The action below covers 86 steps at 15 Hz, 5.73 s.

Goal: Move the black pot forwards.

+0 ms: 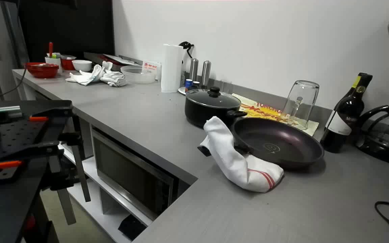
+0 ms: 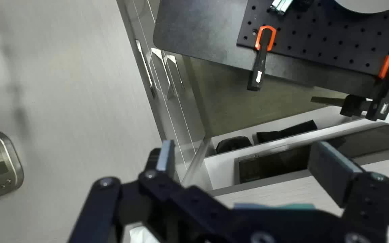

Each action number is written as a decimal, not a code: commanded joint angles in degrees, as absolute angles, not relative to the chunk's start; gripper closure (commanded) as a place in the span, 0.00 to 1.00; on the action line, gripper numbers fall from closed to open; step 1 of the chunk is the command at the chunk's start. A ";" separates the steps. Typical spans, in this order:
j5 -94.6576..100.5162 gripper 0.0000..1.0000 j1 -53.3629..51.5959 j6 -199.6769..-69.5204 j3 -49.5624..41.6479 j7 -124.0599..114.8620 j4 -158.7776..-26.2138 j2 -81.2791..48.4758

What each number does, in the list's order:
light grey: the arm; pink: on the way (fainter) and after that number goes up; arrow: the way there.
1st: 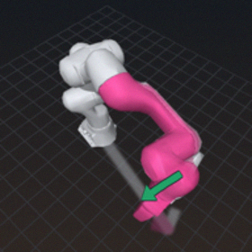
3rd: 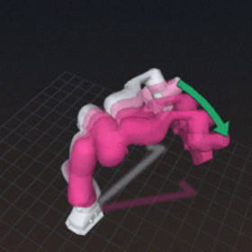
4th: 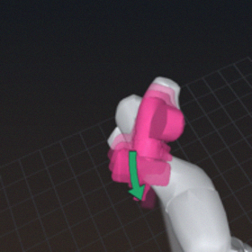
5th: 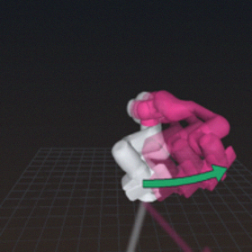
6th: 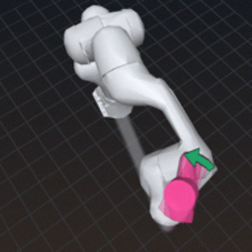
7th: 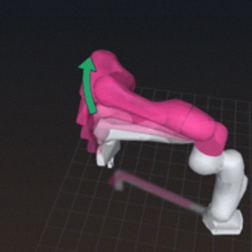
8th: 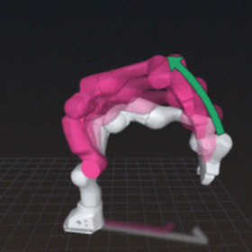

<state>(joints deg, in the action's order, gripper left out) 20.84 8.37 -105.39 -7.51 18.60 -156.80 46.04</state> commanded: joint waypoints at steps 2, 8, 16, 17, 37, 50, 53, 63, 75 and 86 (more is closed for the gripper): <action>21.42 0.00 7.28 -105.02 -8.40 17.99 -156.66 46.12; 21.42 0.00 7.28 -105.02 -8.40 17.99 -156.66 46.12; 19.44 0.00 -1.07 -114.13 -6.86 20.59 -154.20 37.58; 19.01 0.00 -2.22 -115.70 -6.69 21.11 -153.69 36.09; 5.78 0.00 -12.01 -126.69 8.22 34.14 -117.29 -10.27; 7.58 0.00 -12.90 -117.85 15.06 42.35 -87.29 -36.70; 7.56 0.00 -13.57 -114.97 15.34 44.24 -81.32 -41.57; 5.19 0.00 -16.14 -113.16 14.22 33.45 -63.93 -54.18; 5.70 0.00 -15.88 -114.64 13.43 18.55 -60.42 -57.90; 5.72 0.00 -16.20 -115.28 14.37 16.06 -61.75 -59.50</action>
